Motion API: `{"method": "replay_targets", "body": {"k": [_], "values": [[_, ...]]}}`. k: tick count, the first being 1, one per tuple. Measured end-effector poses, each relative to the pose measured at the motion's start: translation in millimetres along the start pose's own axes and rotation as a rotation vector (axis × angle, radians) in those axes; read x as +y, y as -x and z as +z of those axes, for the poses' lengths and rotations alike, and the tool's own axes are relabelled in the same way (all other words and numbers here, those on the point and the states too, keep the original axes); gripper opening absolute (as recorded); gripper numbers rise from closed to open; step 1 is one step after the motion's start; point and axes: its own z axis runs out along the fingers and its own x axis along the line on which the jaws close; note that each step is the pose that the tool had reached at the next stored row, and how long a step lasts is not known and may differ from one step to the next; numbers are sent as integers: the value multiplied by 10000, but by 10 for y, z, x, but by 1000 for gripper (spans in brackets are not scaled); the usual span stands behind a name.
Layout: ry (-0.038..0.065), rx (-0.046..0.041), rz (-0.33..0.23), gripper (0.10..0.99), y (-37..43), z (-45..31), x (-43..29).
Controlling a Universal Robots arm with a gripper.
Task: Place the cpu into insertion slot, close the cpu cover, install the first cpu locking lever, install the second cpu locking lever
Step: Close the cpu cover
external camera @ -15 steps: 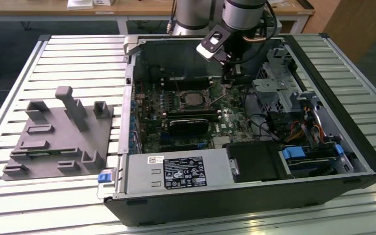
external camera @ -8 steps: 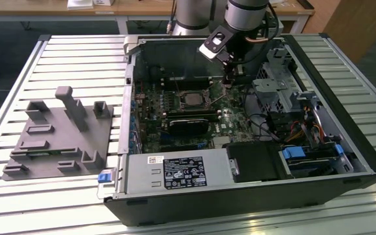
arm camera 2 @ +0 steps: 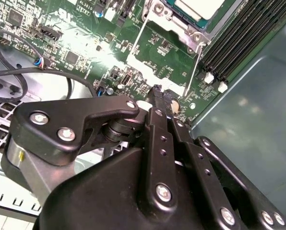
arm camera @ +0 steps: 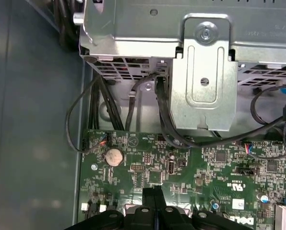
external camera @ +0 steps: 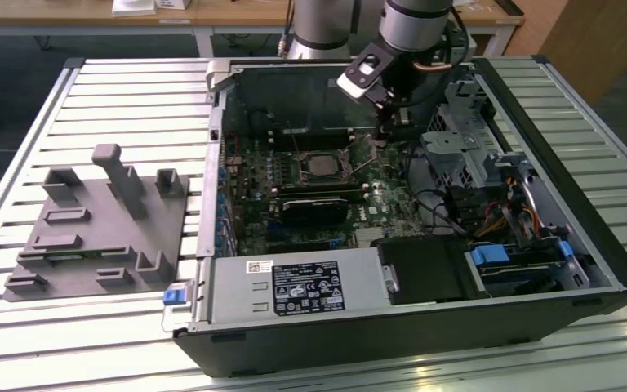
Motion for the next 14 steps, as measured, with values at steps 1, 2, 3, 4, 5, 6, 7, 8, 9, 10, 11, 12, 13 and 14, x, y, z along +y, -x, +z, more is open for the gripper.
{"method": "replay_targets", "body": {"k": [1, 2, 3, 4, 5, 6, 7, 8, 9, 10, 11, 12, 13, 14], "values": [[0, -3, 18, 106, -2, 3, 7], [-1, -3, 37, 106, -3, 7, 15], [-1, -4, 56, 106, -5, 11, 22], [-3, -6, 71, 106, -7, 14, 29], [-5, -6, 87, 106, -9, 18, 36], [-6, -7, 103, 106, -11, 22, 42], [-8, -7, 121, 106, -13, 27, 48], [-8, -7, 144, 106, -14, 32, 52], [-9, -8, 171, 106, -15, 37, 56], [-12, -10, 194, 106, -17, 42, 59], [-18, -13, 213, 106, -20, 48, 64], [-25, -16, 224, 106, -24, 55, 67], [-35, -17, 232, 106, -26, 64, 69], [-44, -18, 238, 106, -27, 74, 71]]}}
